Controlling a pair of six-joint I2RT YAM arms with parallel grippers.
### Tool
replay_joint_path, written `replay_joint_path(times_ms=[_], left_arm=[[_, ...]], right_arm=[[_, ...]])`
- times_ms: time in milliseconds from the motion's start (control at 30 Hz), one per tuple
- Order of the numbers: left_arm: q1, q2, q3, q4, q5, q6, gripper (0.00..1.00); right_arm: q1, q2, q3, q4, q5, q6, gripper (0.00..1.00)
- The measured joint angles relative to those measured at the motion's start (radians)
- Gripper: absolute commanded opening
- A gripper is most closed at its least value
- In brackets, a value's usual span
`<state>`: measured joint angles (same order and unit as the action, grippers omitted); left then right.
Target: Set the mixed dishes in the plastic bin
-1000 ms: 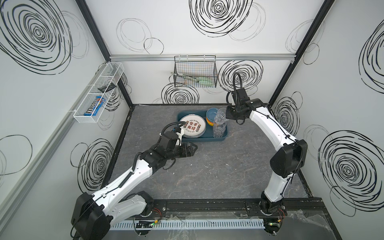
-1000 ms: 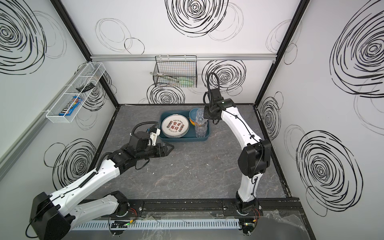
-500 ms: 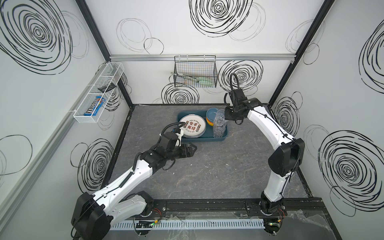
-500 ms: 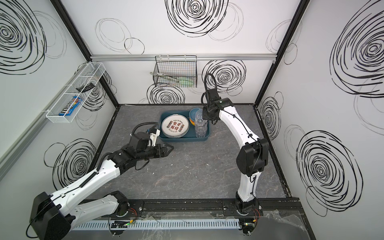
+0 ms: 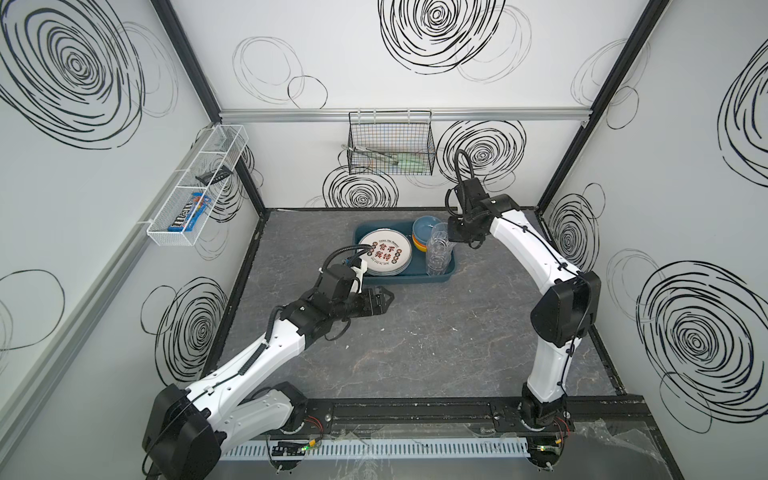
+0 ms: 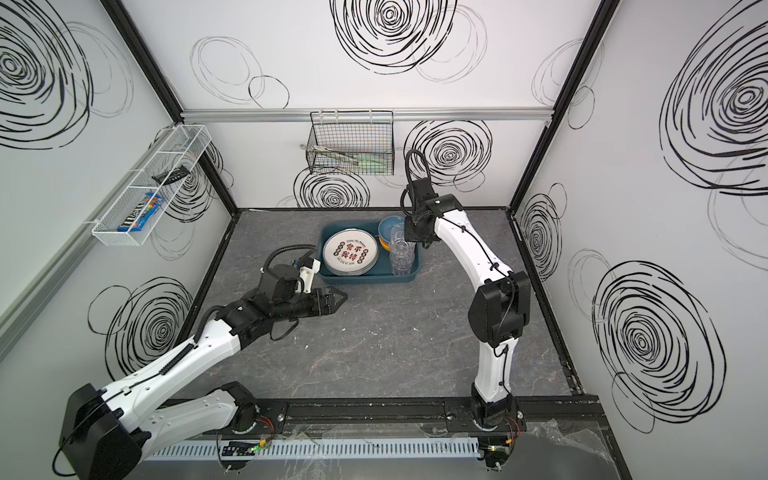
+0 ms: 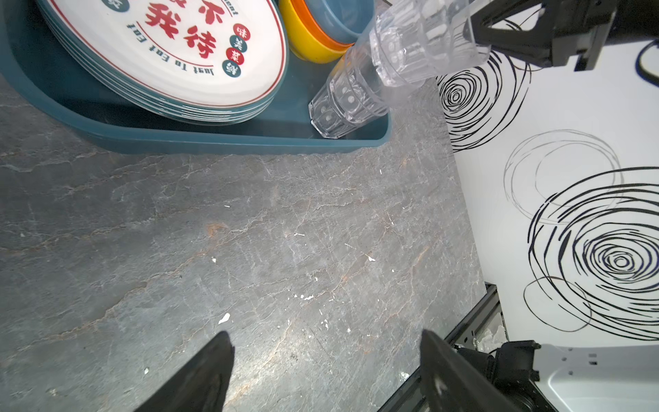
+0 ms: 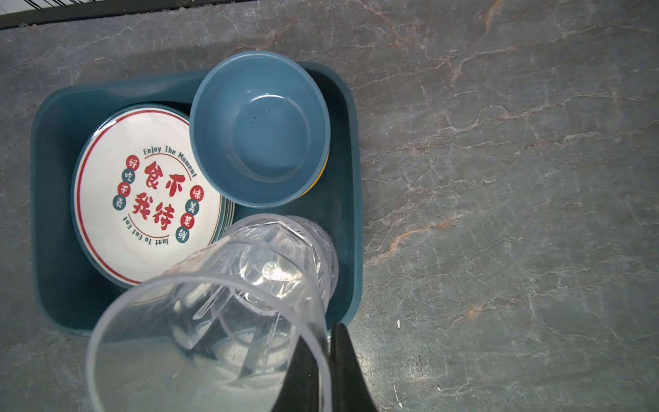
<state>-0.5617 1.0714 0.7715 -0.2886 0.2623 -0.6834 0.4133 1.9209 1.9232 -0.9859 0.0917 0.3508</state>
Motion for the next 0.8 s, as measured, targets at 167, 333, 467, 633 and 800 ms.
replay_joint_path(times_ms=[167, 333, 467, 633, 800], left_arm=[[0.000, 0.000, -0.008, 0.005, 0.004, -0.001, 0.85], [0.002, 0.000, -0.014, 0.008, 0.006, -0.002, 0.85], [0.003, 0.000, -0.018, 0.011, 0.008, -0.002, 0.85], [0.008, 0.000, -0.026, 0.016, 0.010, -0.003, 0.85], [0.013, 0.000, -0.026, 0.021, 0.011, -0.005, 0.85]], right_arm=[[0.000, 0.032, 0.031, -0.026, 0.000, 0.000, 0.07], [0.000, 0.058, 0.042, -0.045, 0.006, 0.005, 0.17], [0.001, 0.082, 0.042, -0.044, 0.009, 0.013, 0.25], [0.004, 0.089, 0.043, -0.043, 0.012, 0.023, 0.29], [0.006, 0.089, 0.045, -0.036, 0.015, 0.029, 0.34]])
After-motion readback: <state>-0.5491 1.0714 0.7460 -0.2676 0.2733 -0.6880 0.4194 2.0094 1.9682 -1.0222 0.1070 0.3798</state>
